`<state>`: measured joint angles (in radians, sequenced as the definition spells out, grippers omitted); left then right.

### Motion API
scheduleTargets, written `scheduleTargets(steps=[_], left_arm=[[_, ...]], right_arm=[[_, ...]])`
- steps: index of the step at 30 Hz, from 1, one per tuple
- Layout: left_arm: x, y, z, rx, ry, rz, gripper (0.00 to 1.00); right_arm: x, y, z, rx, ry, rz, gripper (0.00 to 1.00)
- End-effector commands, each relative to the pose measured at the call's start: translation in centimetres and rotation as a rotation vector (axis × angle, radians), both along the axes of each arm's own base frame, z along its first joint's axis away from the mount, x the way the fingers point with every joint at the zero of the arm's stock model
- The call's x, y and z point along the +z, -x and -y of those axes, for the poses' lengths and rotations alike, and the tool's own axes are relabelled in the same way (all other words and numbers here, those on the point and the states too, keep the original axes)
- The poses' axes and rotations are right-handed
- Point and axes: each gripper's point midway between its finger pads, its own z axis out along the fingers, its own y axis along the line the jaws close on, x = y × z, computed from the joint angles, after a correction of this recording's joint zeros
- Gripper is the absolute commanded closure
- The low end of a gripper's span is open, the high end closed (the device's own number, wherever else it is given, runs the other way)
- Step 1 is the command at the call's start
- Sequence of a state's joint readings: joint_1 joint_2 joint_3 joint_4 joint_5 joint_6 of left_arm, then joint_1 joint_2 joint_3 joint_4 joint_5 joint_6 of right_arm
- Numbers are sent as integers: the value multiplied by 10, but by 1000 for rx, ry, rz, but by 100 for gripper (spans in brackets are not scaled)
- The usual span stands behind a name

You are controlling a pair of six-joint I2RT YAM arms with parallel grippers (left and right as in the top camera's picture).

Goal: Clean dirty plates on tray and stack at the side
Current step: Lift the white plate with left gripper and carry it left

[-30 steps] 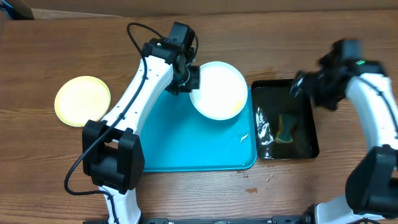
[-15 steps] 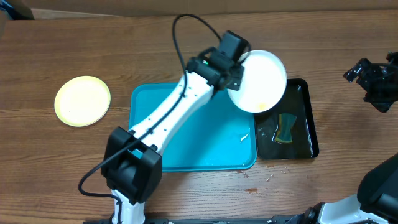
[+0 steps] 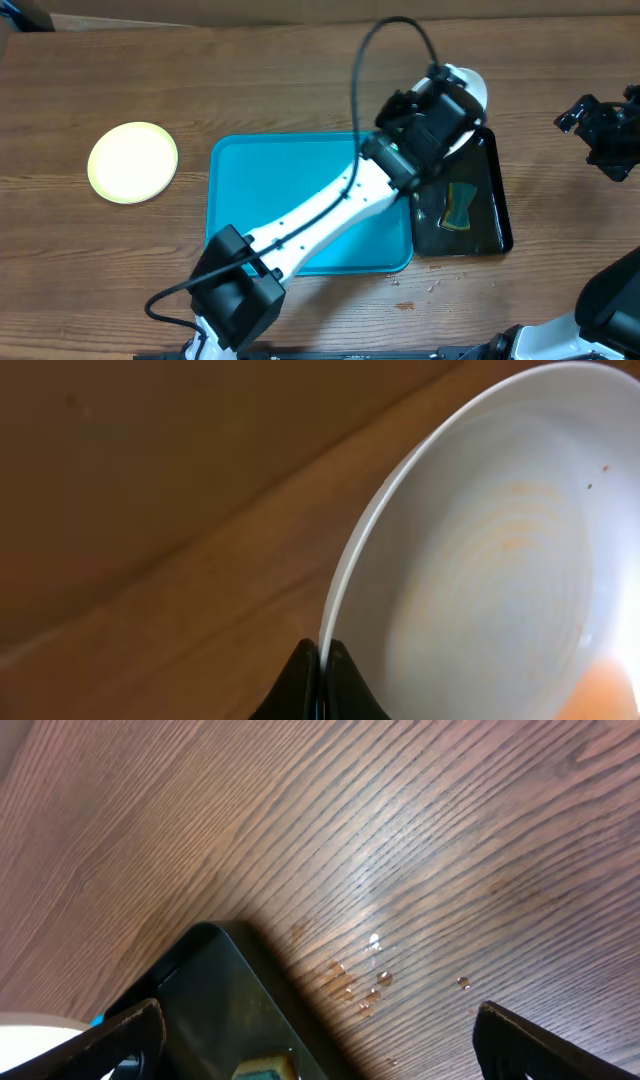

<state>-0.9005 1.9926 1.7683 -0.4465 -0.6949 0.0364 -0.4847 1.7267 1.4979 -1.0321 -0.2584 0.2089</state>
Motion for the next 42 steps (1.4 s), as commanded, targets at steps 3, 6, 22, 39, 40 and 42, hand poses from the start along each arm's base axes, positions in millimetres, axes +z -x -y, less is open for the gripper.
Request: scheduleTargets(steps=[3, 6, 22, 39, 40, 42], left_arm=[[43, 7, 9, -4, -204, 187, 96], [55, 12, 19, -29, -240, 235, 96], [57, 12, 34, -87, -177, 239, 96], [-21, -47, -89, 37, 501, -443, 96], [-22, -54, -114, 98, 539, -470, 96], [-26, -62, -160, 204, 599, -515, 96]], right_arm=[[7, -2, 1, -2, 6, 22, 0], [7, -2, 1, -2, 6, 22, 0], [7, -2, 1, -2, 6, 22, 0], [7, -2, 1, -2, 6, 22, 0], [7, -2, 1, -2, 6, 22, 0], [7, -2, 1, -2, 6, 22, 0]])
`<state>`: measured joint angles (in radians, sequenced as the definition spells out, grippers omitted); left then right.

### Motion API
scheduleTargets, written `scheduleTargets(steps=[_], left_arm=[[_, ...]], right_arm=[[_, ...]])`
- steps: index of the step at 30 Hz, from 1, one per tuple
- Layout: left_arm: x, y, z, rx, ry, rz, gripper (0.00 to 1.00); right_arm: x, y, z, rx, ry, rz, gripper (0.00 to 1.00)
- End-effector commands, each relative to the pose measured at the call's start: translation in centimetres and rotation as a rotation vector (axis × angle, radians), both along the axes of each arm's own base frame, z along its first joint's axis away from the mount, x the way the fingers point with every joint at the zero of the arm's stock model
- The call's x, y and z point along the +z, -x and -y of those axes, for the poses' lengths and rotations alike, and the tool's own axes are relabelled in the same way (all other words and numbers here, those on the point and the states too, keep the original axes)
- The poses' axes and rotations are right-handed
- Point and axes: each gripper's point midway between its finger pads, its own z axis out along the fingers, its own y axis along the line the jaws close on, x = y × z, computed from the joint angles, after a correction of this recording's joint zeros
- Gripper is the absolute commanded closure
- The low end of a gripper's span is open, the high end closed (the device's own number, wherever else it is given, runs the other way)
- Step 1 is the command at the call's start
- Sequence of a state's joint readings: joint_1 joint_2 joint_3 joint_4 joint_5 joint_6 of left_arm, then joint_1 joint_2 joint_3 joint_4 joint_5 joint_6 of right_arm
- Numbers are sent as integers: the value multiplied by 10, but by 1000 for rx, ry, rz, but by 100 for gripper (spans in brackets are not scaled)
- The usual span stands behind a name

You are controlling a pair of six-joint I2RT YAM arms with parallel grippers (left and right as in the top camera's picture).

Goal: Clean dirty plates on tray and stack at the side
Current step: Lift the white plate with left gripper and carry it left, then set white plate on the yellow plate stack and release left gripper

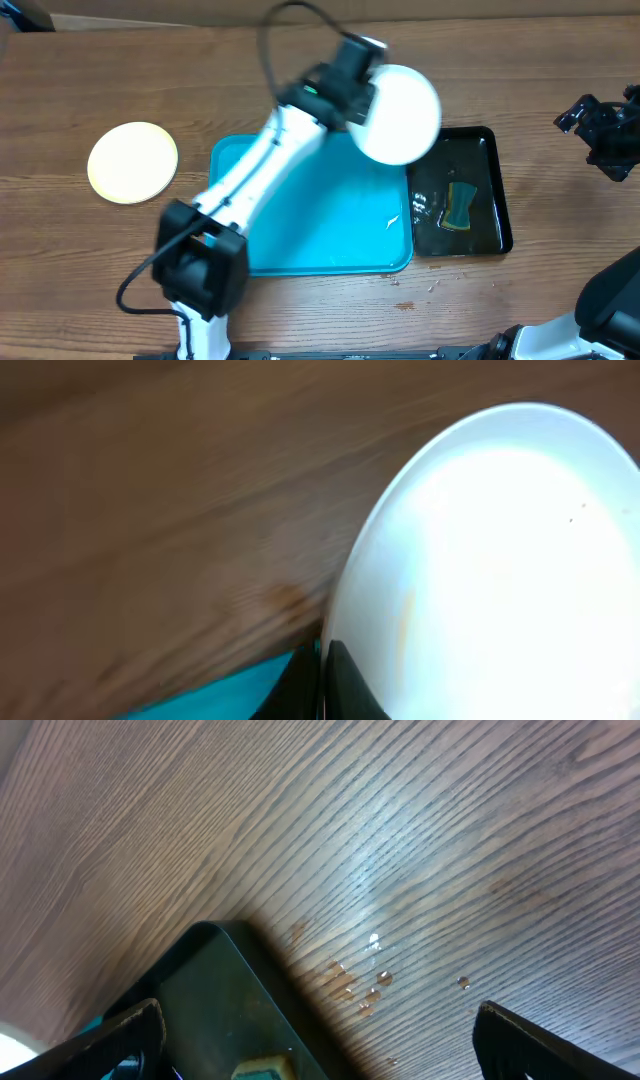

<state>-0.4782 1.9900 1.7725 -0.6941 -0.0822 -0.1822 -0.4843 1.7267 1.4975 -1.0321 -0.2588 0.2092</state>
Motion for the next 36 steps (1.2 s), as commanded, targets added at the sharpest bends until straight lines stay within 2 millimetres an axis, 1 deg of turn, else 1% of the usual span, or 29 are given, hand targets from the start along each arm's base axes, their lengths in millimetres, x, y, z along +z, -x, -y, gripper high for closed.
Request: scheduleTargets(steps=[1, 4, 6, 7, 9, 11, 13, 15, 17, 20, 22, 24, 27, 31, 36], left_arm=[[35, -10, -59, 177, 240, -71, 96], [23, -12, -138, 342, 286, -168, 96], [14, -6, -196, 482, 294, -222, 96], [10, -1, -223, 544, 297, -243, 96], [5, 12, -275, 666, 303, -281, 96], [-1, 29, -324, 786, 287, -305, 96], [-5, 53, -374, 915, 287, -331, 96], [-7, 73, -409, 1006, 303, -348, 96], [-10, 90, -435, 1076, 316, -359, 96], [-14, 110, -464, 1157, 334, -363, 96], [-16, 119, -477, 1192, 340, -362, 96], [-22, 128, -485, 1222, 317, -373, 96], [-36, 136, -489, 1243, 281, -395, 96], [-53, 133, -482, 1224, 282, -406, 96], [-58, 135, -481, 1226, 274, -415, 96]], right_arm=[[7, -2, 2, -2, 7, 22, 0], [7, -2, 2, -2, 7, 22, 0], [7, -2, 2, -2, 7, 22, 0], [7, -2, 2, -2, 7, 22, 0], [7, -2, 2, -2, 7, 22, 0], [7, -2, 2, -2, 7, 22, 0], [7, -2, 2, -2, 7, 22, 0], [7, -2, 2, -2, 7, 22, 0], [7, -2, 2, -2, 7, 22, 0], [7, -2, 2, -2, 7, 22, 0], [7, -2, 2, -2, 7, 22, 0], [7, -2, 2, -2, 7, 22, 0], [7, -2, 2, -2, 7, 22, 0], [7, -2, 2, -2, 7, 22, 0], [7, -2, 2, -2, 7, 22, 0]])
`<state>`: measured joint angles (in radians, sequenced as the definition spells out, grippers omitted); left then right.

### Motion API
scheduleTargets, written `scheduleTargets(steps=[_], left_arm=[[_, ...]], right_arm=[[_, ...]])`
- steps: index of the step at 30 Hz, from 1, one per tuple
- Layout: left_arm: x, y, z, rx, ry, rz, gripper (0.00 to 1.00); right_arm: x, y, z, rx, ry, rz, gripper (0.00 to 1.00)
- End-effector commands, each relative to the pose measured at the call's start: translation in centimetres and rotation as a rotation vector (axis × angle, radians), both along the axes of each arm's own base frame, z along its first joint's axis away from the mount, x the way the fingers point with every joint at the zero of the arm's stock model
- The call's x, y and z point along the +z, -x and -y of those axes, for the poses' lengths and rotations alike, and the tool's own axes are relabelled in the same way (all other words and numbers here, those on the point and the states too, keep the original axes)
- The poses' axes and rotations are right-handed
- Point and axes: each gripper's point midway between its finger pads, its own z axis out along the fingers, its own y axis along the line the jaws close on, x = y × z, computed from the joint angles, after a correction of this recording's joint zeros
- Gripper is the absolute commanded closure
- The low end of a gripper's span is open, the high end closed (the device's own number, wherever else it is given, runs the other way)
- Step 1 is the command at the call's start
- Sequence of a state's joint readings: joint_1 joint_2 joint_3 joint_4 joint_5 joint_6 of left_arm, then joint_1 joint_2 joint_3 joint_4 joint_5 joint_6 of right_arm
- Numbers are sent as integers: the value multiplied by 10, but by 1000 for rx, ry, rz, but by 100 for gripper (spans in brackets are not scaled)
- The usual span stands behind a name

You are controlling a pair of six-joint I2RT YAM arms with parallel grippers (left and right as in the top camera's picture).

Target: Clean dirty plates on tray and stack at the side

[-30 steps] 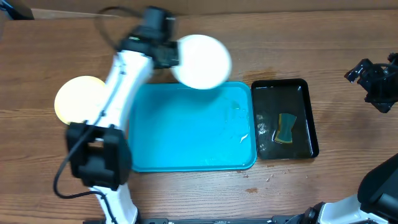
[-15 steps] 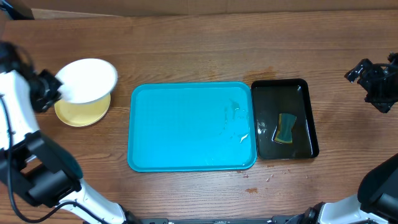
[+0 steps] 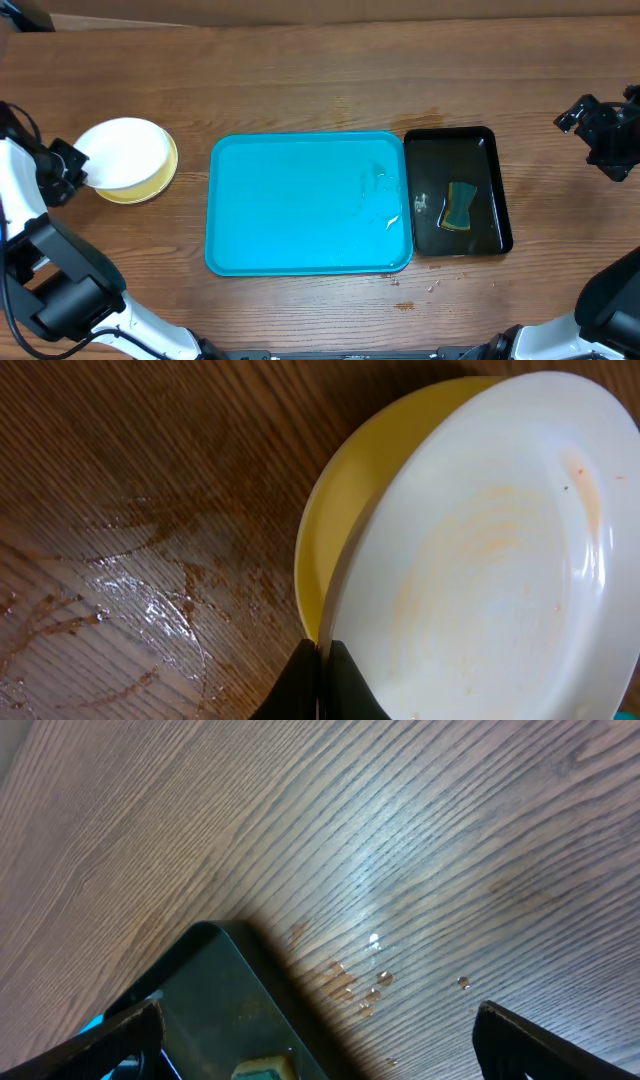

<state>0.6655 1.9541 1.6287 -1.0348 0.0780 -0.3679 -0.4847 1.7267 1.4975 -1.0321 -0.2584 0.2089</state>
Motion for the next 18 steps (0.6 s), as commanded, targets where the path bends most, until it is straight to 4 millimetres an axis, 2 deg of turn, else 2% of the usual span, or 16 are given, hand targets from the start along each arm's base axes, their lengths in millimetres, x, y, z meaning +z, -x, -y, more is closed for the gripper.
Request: scheduleTargets(steps=[1, 6, 7, 9, 10, 12, 14, 18], left_arm=[[11, -2, 0, 4, -27, 21, 96], [12, -3, 0, 5, -30, 26, 95], [12, -3, -1, 4, -31, 26, 83], [12, -3, -1, 4, -30, 26, 46], [12, -3, -1, -6, -31, 27, 39], [14, -5, 0, -22, -30, 38, 28], [21, -14, 6, -70, -4, 86, 22], [56, -48, 40, -240, 127, 306, 21]], right_arm=[[7, -2, 1, -2, 6, 22, 0], [7, -2, 1, -2, 6, 22, 0], [7, -2, 1, -2, 6, 22, 0], [7, -2, 1, -2, 6, 22, 0], [7, -2, 1, -2, 6, 22, 0], [7, -2, 1, -2, 6, 22, 0], [7, -2, 1, -2, 6, 22, 0], [7, -2, 1, -2, 6, 22, 0]])
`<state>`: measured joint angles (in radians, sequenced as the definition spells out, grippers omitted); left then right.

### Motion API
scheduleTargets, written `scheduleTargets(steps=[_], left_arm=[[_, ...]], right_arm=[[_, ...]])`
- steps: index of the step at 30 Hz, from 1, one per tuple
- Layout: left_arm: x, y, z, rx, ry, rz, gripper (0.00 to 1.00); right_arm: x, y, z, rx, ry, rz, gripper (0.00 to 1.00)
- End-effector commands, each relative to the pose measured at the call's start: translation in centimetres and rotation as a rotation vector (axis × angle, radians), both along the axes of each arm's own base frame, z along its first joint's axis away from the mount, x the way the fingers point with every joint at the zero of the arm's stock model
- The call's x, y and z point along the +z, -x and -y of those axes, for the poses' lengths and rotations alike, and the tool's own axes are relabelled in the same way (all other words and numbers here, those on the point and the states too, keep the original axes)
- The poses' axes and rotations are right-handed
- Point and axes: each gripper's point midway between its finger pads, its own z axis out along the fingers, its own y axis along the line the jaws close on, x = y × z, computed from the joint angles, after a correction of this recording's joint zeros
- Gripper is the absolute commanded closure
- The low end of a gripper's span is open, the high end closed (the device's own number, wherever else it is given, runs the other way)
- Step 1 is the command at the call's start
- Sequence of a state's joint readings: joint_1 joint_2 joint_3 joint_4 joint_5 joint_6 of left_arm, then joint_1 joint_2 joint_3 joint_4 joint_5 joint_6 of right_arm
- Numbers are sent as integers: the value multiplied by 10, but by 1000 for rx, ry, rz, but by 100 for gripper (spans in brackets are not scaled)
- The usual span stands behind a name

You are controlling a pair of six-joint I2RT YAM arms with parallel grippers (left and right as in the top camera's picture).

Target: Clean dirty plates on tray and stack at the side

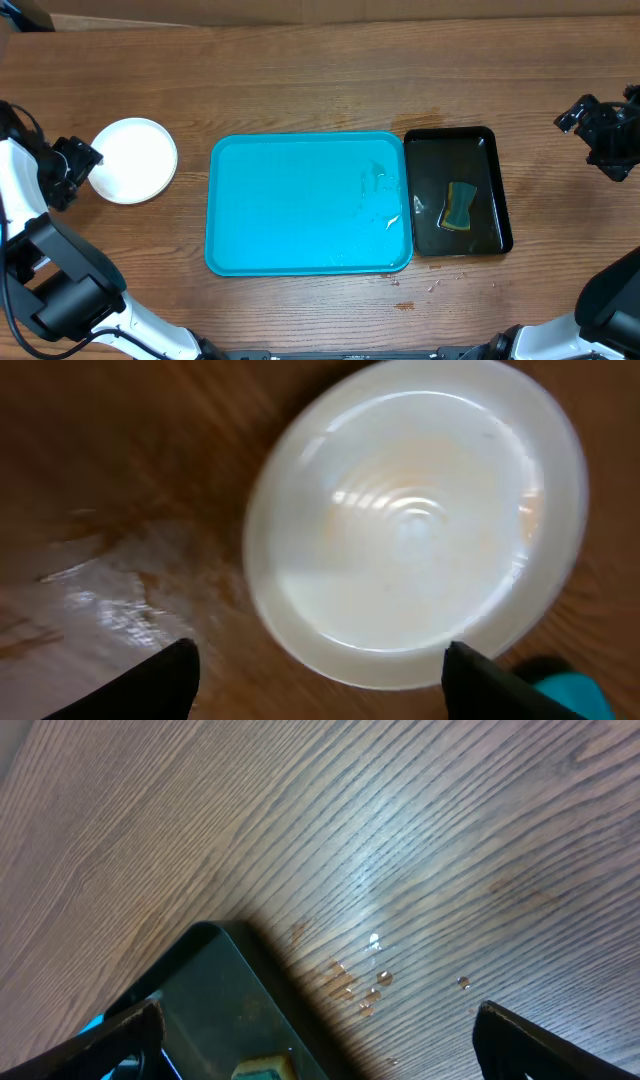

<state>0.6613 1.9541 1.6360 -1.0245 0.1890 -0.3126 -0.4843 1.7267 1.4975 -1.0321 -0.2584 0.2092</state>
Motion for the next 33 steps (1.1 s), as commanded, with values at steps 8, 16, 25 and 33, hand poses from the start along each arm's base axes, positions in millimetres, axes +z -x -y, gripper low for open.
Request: scheduleTargets(steps=[8, 16, 25, 33], left_arm=[[107, -68, 108, -364, 297, 485, 18], [93, -70, 155, -451, 291, 375, 0], [75, -69, 146, -445, 136, 266, 0], [70, -67, 135, -425, 78, 228, 0]], right_arm=[[7, -2, 2, -2, 6, 22, 0], [7, -2, 2, -2, 6, 22, 0], [7, -2, 2, -2, 6, 22, 0], [7, -2, 2, -2, 6, 22, 0]])
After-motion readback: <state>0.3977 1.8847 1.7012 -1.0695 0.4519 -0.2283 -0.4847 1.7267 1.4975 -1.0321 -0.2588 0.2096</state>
